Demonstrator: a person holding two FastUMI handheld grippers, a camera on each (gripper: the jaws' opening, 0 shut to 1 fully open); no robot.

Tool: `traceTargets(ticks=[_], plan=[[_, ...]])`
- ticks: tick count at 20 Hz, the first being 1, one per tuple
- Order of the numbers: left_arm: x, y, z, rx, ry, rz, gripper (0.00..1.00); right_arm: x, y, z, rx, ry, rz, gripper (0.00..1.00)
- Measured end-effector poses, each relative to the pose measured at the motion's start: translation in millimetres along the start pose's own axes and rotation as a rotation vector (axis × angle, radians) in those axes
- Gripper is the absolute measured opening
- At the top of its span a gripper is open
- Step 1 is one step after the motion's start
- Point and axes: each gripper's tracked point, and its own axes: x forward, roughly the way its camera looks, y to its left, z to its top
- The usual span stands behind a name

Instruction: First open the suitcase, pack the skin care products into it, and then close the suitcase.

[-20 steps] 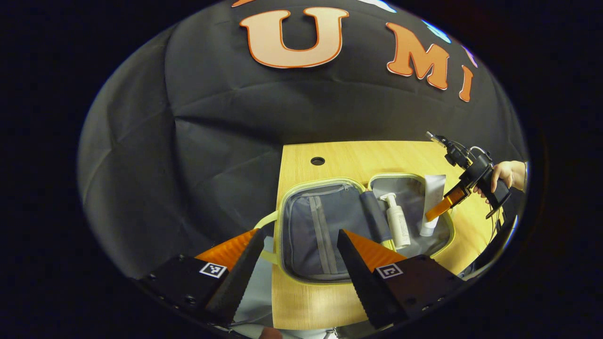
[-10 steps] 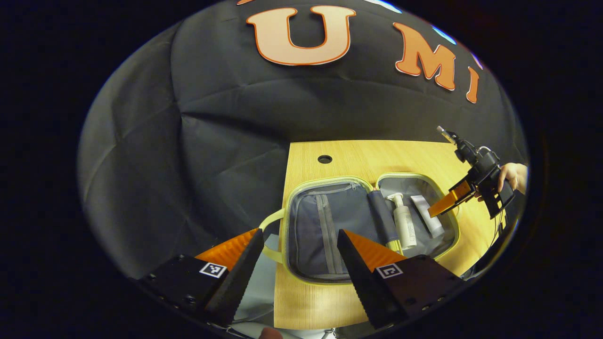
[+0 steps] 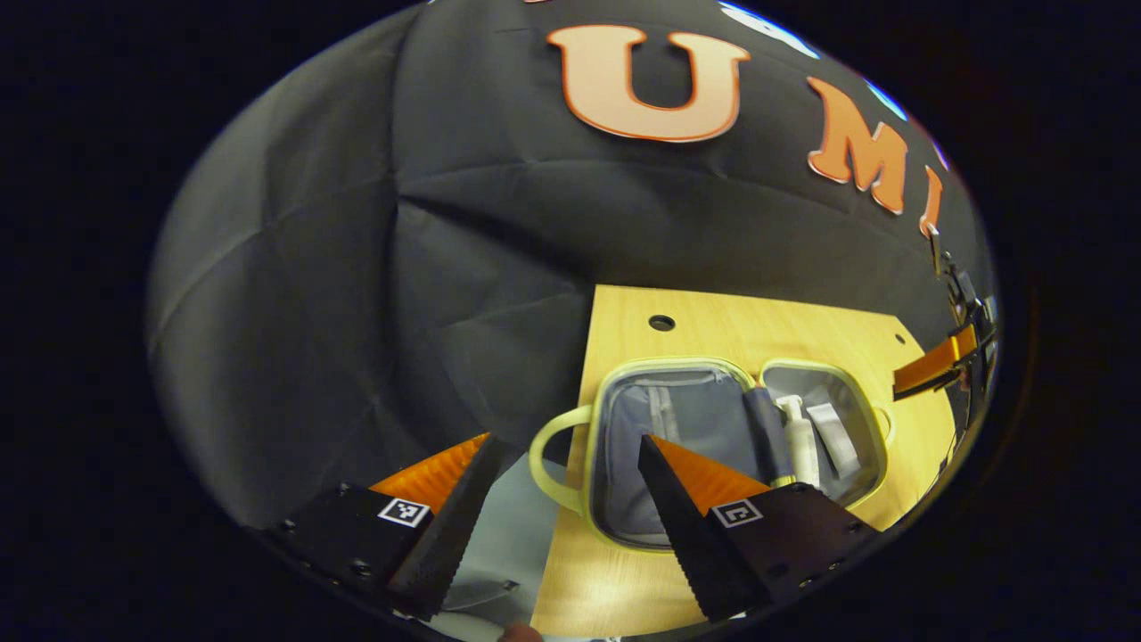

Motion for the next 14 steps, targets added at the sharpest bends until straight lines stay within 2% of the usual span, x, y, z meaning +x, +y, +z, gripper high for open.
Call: traceTargets(ticks=[6,11,14], plan=[[48.4,50.7,-17.8,-0.296,-0.013,-0.138,0.98,-42.3,6.8,8.6,0.015,-0.096,-0.029,0.95],[95.4,44.4,-43.4,-0.508,0.031,-0.353,0.98,-70.9,1.8,10.9,0.038,-0.177,-0.086,0.95],[122.0,48.4,-58.9,-0.626,0.054,-0.406,0.99,-82.1,-2.6,0.7,0.039,-0.184,-0.116,0.95]])
